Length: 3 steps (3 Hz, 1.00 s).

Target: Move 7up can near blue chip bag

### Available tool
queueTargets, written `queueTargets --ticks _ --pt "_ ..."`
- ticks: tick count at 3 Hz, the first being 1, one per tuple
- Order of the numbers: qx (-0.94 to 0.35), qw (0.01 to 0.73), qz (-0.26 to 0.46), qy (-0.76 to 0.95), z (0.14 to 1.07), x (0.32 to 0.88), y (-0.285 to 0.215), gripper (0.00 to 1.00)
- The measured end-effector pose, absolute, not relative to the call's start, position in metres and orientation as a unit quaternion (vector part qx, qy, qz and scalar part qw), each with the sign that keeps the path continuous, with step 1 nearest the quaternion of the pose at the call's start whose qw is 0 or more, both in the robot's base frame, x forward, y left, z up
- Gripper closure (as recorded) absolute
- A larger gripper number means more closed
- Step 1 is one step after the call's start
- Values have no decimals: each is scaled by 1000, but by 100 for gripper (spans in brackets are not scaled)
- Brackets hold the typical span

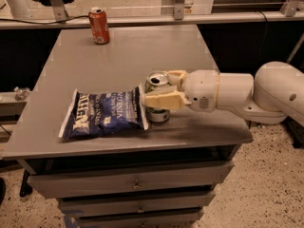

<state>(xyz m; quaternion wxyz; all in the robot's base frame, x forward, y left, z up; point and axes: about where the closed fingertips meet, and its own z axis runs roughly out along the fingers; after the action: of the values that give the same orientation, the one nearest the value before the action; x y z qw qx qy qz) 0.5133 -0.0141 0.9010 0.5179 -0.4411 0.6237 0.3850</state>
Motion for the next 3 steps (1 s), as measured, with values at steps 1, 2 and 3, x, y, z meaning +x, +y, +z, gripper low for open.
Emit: queueTargets --ticks 1,2,3 --pt "-447 514 387 621 901 512 -12 0" --pt "-450 513 387 620 903 513 -12 0" --pt "-454 520 375 618 912 518 -24 0"
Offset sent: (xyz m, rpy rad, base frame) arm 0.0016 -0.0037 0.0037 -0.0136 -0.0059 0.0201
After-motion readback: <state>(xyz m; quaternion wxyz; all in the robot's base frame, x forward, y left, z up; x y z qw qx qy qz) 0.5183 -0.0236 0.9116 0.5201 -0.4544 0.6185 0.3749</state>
